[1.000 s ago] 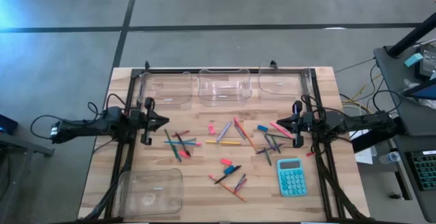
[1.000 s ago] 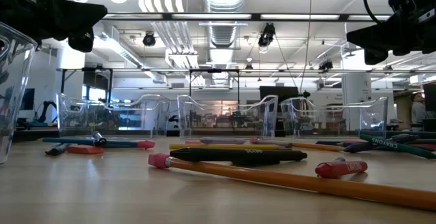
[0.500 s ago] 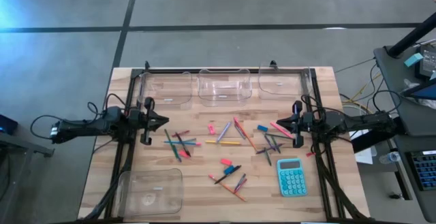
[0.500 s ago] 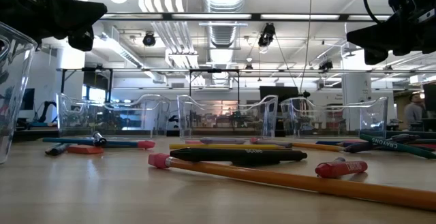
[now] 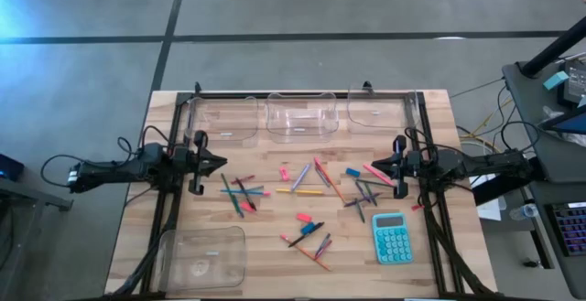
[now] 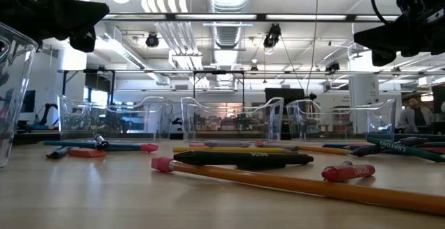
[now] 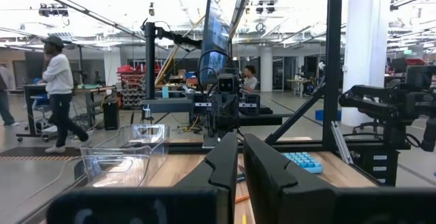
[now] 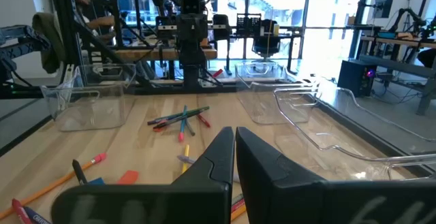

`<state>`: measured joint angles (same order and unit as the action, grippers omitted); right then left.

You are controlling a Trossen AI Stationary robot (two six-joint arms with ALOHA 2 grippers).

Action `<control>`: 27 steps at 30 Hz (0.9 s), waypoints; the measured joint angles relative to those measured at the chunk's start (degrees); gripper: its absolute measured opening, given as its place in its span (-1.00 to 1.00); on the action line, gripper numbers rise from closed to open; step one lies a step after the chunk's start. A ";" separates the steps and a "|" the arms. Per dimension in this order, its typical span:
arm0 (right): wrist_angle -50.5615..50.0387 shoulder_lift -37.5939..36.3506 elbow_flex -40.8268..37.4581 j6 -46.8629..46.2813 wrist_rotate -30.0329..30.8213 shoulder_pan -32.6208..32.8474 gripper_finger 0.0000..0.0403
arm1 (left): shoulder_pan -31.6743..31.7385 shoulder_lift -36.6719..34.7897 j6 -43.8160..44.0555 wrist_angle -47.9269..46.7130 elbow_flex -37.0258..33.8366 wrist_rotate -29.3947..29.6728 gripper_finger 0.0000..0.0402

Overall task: Sort crayons/erasers/pens/pencils in bins
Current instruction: Put the transparent black ballpen into the top left transparent bin

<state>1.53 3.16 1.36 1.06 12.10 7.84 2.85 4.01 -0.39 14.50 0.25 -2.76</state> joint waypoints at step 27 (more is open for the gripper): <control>0.00 0.00 0.00 0.01 0.01 0.02 -0.95 | 0.02 0.83 1.48 7.15 3.64 9.25 -0.94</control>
<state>1.53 3.16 1.36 1.07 12.11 7.86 2.87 4.84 1.09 21.65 3.89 6.48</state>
